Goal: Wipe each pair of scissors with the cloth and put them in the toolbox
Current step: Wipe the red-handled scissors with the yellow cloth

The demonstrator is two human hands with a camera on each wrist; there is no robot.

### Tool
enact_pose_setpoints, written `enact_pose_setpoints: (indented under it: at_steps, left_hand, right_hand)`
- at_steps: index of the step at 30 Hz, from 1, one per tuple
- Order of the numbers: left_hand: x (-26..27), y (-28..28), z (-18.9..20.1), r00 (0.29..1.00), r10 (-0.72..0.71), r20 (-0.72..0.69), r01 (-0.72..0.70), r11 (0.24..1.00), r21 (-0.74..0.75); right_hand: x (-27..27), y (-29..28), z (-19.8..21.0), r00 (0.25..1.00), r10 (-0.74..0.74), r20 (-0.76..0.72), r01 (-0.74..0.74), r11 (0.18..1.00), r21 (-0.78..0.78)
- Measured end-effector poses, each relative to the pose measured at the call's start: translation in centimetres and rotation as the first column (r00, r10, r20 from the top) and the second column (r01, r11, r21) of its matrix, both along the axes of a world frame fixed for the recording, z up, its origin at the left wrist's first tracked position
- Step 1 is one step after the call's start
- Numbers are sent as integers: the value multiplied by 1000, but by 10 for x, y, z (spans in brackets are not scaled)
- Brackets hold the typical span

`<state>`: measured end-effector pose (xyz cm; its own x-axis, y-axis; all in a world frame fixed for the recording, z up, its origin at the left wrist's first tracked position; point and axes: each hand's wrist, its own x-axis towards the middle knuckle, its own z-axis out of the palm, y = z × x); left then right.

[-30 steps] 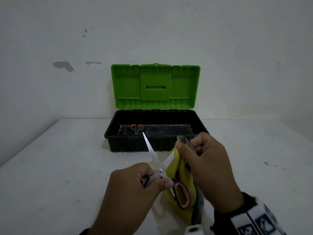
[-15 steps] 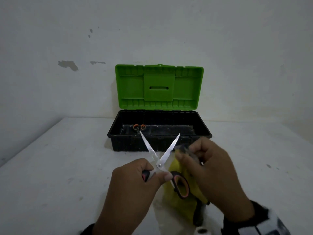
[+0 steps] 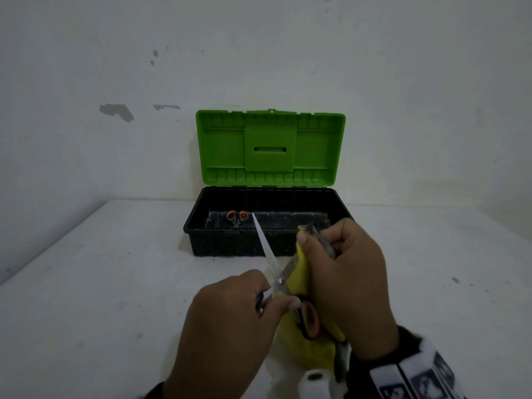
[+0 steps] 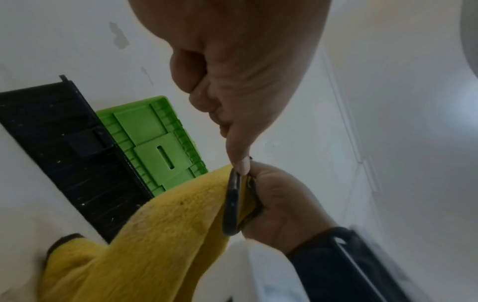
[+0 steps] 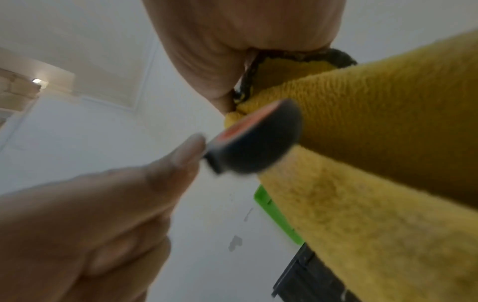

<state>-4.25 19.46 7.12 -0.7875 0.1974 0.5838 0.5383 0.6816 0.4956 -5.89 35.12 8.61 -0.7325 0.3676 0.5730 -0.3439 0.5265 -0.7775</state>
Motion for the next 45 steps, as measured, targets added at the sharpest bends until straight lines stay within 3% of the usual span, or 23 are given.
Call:
enact_pose_setpoints:
  at_steps: [3, 7, 13, 16, 19, 23, 28, 32, 37, 45]
  left_hand:
    - [2, 0, -3, 1000, -8, 19, 8, 1000, 20]
    - [0, 2, -5, 992, -32, 121, 11, 986, 168]
    - [-4, -8, 1, 938, -12, 346, -57, 981, 186]
    - [-8, -21, 6, 880, -47, 472, -48, 981, 189]
    - [-12, -33, 12, 777, -146, 612, -15, 968, 251]
    - [-14, -42, 16, 720, -266, 641, 0, 924, 383]
    - [-13, -44, 10, 670, -325, 667, 13, 904, 427]
    - [-14, -38, 7, 679, -379, 629, -50, 831, 554]
    - [-15, -23, 4, 722, -400, 565, -145, 710, 689]
    - [-12, 5, -9, 808, -328, 490, -200, 629, 751]
  right_hand:
    - [-14, 15, 6, 997, -77, 16, 77, 997, 9]
    - [-23, 30, 8, 997, -62, 49, 60, 998, 31]
    - [-17, 58, 4, 982, 21, 186, 20, 976, -216]
    - [-8, 68, 0, 953, 78, 291, -2, 967, -254]
    - [0, 77, -4, 928, 126, 350, -15, 953, -302]
    - [5, 86, -6, 913, 151, 379, -24, 947, -319]
    - [0, 92, -9, 932, 83, 352, -2, 974, -224]
    - [-1, 93, -5, 960, 69, 270, -50, 996, -77]
    - [6, 69, 9, 967, 230, 111, -248, 951, 186]
    - [17, 41, -14, 881, 421, 215, -471, 827, 307]
